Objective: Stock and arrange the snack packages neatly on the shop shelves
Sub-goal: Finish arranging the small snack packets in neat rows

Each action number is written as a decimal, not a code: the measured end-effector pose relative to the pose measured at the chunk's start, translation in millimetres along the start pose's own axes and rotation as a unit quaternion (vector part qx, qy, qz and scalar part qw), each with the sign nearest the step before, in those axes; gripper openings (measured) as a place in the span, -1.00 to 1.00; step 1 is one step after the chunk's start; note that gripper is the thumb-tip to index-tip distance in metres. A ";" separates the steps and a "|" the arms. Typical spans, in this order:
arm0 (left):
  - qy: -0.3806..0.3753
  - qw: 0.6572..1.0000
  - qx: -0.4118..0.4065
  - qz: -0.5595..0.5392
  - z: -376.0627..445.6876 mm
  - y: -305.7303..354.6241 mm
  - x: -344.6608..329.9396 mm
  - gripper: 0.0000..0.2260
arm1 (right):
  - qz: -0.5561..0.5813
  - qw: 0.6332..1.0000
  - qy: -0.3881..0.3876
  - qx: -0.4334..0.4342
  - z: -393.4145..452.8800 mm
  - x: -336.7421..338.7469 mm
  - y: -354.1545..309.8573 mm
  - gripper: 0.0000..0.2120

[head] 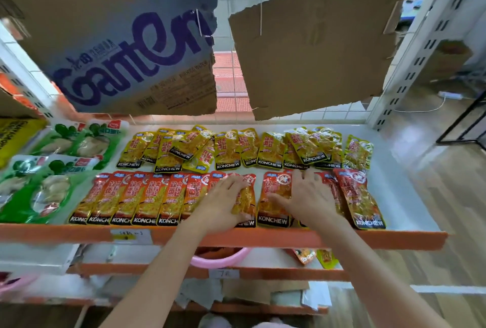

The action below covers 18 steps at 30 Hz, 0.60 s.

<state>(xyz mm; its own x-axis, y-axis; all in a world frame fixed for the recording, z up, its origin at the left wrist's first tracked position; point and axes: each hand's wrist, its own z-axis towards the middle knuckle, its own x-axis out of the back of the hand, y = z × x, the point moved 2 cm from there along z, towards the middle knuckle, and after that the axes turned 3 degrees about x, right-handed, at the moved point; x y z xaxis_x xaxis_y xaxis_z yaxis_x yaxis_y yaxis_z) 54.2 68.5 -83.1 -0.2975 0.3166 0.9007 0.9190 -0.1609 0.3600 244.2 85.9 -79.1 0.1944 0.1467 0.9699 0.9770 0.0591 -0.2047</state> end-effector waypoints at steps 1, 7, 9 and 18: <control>0.003 1.000 0.002 -0.013 -1.1 1.6 -0.8 -0.33 | -0.009 1.000 -0.010 -0.008 0.2 -2.3 -2.6 -0.17; 0.008 1.000 0.004 -0.002 -6.8 5.1 -1.3 -0.31 | 0.175 0.984 -0.016 0.003 -1.1 -5.0 -12.8 -0.26; 0.008 1.000 0.000 0.016 -5.0 3.1 1.1 -0.32 | 0.262 0.965 -0.011 0.014 -3.3 1.4 -9.4 -0.35; 0.020 0.999 -0.037 -0.008 5.6 -5.9 6.8 -0.50 | 0.315 0.945 -0.047 0.080 -5.0 5.4 -27.8 -0.48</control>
<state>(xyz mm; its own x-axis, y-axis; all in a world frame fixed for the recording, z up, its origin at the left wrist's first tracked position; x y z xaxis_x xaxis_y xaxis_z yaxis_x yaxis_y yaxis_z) 48.2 76.8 -80.4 -0.3241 0.2829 0.9027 0.8923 -0.2254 0.3911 218.5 80.2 -67.5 0.7168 0.2892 0.6345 0.6431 0.0776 -0.7618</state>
